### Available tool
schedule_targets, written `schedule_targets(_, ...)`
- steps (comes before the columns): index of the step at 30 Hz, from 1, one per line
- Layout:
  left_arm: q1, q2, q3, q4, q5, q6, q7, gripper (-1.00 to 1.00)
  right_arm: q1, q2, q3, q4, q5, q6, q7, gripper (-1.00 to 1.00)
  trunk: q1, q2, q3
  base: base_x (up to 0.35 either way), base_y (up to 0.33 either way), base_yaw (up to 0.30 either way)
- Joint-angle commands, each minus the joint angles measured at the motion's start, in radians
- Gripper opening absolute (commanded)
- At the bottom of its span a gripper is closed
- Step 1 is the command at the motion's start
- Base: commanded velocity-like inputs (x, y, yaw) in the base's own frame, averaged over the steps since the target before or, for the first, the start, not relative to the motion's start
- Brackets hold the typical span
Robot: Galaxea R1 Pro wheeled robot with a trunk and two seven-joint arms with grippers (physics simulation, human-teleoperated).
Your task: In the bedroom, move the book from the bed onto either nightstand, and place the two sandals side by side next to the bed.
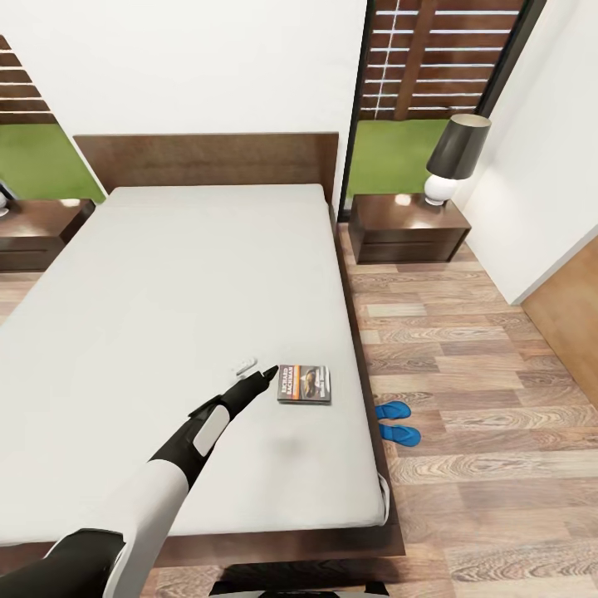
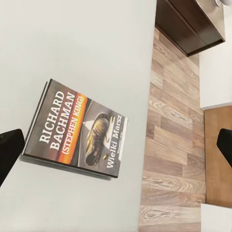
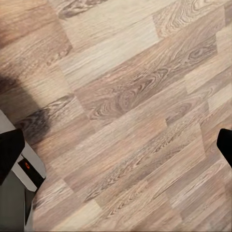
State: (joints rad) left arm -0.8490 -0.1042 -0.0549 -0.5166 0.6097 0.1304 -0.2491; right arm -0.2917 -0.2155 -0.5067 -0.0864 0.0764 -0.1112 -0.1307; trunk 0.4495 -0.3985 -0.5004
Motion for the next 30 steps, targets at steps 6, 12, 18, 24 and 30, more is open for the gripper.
schedule_targets(6,-0.001,-0.001,-0.002,-0.001,0.010,0.006,-0.001,1.00,0.003,0.002,-0.005,0.033,0.009,-0.027,-0.001,1.00,0.000,-0.002,-0.001,0.000,0.000,0.000)
schedule_targets(12,-0.002,-0.004,-0.004,-0.003,0.008,0.006,-0.001,1.00,0.005,-0.002,-0.003,0.030,0.009,-0.031,-0.001,1.00,0.000,-0.002,-0.001,0.000,0.000,0.000)
schedule_targets(18,-0.002,-0.004,-0.006,-0.003,0.007,0.009,-0.001,1.00,0.005,-0.005,-0.003,0.029,0.008,-0.033,-0.001,1.00,0.000,-0.002,-0.001,0.000,0.000,0.000)
schedule_targets(24,-0.002,-0.004,-0.006,-0.002,0.007,0.014,-0.002,1.00,0.006,0.000,-0.001,0.030,0.009,-0.034,0.000,1.00,0.000,-0.002,-0.001,0.000,0.000,0.000)
schedule_targets(30,-0.002,-0.005,-0.006,-0.002,0.006,0.011,-0.002,1.00,0.006,0.025,0.001,0.035,0.011,-0.036,0.000,1.00,0.000,-0.002,-0.001,0.000,0.000,0.000)
